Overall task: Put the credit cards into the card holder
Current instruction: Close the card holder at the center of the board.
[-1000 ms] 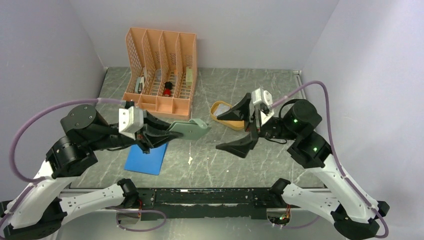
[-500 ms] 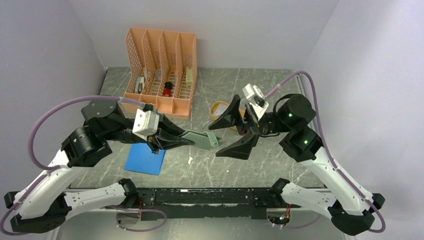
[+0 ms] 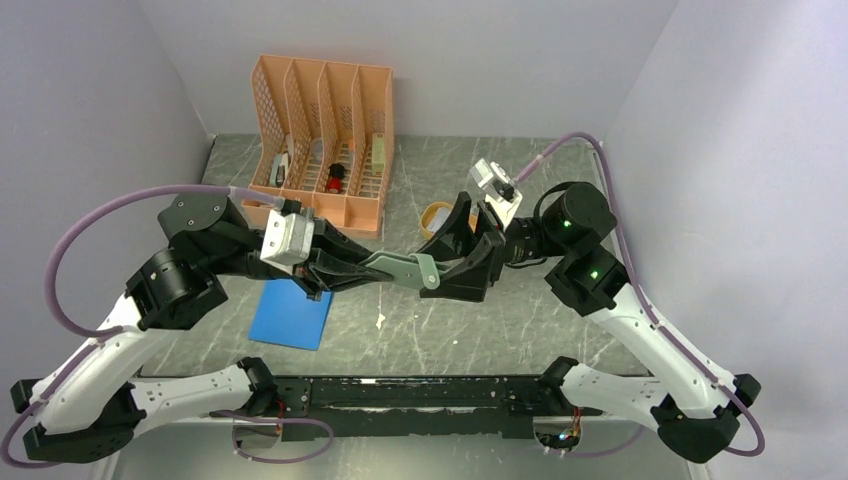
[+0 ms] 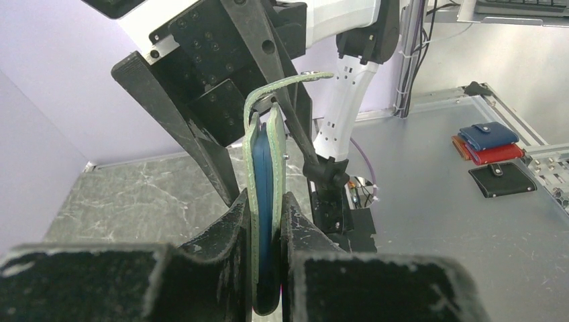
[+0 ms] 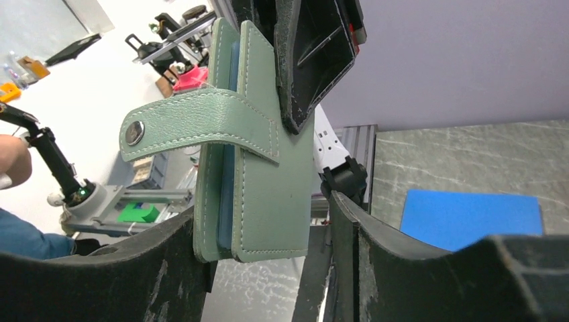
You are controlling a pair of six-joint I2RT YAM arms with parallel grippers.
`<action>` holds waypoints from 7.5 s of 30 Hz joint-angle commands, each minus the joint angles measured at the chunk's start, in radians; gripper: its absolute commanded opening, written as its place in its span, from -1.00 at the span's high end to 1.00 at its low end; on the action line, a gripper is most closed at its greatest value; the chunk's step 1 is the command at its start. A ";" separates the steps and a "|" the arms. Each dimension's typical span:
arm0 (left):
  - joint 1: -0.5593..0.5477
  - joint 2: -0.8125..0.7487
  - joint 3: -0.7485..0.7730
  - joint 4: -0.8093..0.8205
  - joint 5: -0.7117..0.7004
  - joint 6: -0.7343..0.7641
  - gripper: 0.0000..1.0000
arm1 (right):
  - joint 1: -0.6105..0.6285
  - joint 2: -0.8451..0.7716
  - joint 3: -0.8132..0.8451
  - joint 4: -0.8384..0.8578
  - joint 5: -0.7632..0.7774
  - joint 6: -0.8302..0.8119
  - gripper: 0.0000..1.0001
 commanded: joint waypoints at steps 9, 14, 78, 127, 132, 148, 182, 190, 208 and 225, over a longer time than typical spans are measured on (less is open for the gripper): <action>-0.001 0.023 0.008 0.117 0.033 -0.044 0.90 | 0.011 -0.030 -0.087 0.230 0.059 0.132 0.24; -0.001 0.008 -0.043 0.181 0.021 -0.085 0.90 | 0.024 -0.036 -0.107 0.300 0.084 0.175 0.89; -0.002 0.213 -0.445 1.306 -0.457 -1.093 0.11 | 0.028 -0.199 -0.423 0.605 0.781 0.332 1.00; -0.002 -0.133 -0.318 0.246 -0.661 -0.636 0.90 | 0.028 -0.146 -0.041 -0.219 0.798 -0.021 0.25; -0.002 -0.141 -0.317 0.239 -0.669 -0.627 0.90 | 0.028 -0.139 -0.042 -0.202 0.777 -0.018 0.52; -0.003 -0.152 -0.327 0.246 -0.660 -0.629 0.90 | 0.028 -0.123 -0.051 -0.170 0.750 -0.008 0.74; -0.002 -0.115 -0.303 0.209 -0.683 -0.564 0.90 | 0.028 -0.107 0.035 -0.325 0.638 -0.119 1.00; -0.003 -0.125 -0.279 0.174 -0.690 -0.539 0.90 | 0.028 -0.112 0.077 -0.426 0.676 -0.167 0.13; -0.002 -0.141 -0.282 0.187 -0.671 -0.547 0.90 | 0.028 -0.051 0.076 -0.443 0.729 -0.135 0.39; -0.002 -0.147 -0.285 0.194 -0.660 -0.553 0.90 | 0.028 -0.036 0.069 -0.404 0.729 -0.126 0.45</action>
